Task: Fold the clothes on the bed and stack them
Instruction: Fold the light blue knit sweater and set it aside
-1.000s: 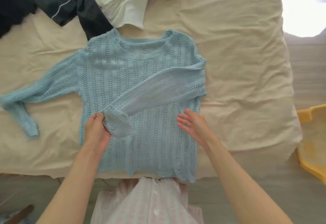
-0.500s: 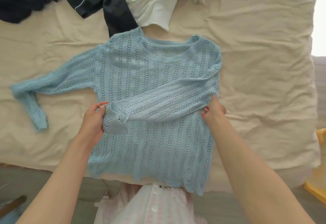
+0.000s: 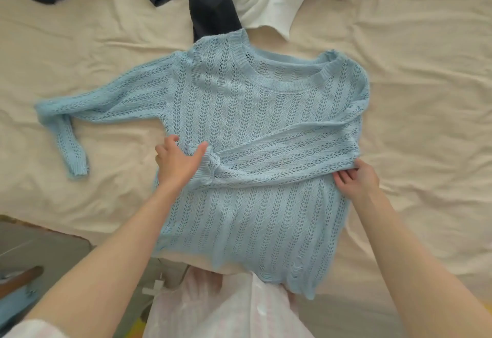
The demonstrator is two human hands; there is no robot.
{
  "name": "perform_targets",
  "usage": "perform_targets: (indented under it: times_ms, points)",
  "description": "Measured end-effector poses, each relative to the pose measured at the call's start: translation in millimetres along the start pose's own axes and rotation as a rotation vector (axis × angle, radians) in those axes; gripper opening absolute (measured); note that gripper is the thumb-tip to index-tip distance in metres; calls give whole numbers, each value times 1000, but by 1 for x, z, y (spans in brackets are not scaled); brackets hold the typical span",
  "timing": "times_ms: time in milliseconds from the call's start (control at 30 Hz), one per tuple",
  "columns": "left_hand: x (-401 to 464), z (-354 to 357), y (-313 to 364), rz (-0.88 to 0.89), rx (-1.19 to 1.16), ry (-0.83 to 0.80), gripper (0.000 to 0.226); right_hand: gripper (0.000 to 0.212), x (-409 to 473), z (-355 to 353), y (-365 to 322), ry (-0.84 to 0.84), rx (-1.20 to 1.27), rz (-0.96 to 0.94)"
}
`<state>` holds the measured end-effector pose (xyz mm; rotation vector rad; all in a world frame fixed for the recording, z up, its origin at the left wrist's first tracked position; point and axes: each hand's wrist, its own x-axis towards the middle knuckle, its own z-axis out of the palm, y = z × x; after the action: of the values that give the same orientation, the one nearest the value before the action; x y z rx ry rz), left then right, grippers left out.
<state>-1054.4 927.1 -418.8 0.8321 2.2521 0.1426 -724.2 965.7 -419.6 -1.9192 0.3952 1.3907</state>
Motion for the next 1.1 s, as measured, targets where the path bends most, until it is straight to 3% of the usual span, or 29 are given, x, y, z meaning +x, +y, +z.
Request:
perform_targets:
  times_ms: [167,267,333,400,533,600,700,833,967,1100]
  points:
    - [-21,37,3,166,436,-36,75,37,-1,5,15,-7,-45,2]
    - [-21,37,-6,224,413,7,56,34,2,3,16,-5,-81,1]
    - [-21,27,-13,214,284,67,36,30,3,1,15,-21,-85,0]
    - [-19,13,-24,91,66,76,17,24,0,-2,16,-40,-125,-4]
    - [-13,-14,-50,-398,-793,-98,14,31,-5,-7,25,32,-264,-56]
    - [-17,-24,-63,-480,-909,-98,17,17,-7,-8,31,123,-364,-160]
    - [-24,-26,-76,-511,-853,-95,16,24,-8,-12,34,267,-786,-498]
    - [-23,-14,-82,-443,-667,-192,29,21,-1,5,3,216,-1028,-881]
    - [-24,5,-90,-274,-412,37,18,41,17,32,-38,165,-1434,-1144]
    - [-30,15,-92,-178,-383,114,15,36,27,47,-60,155,-1889,-1295]
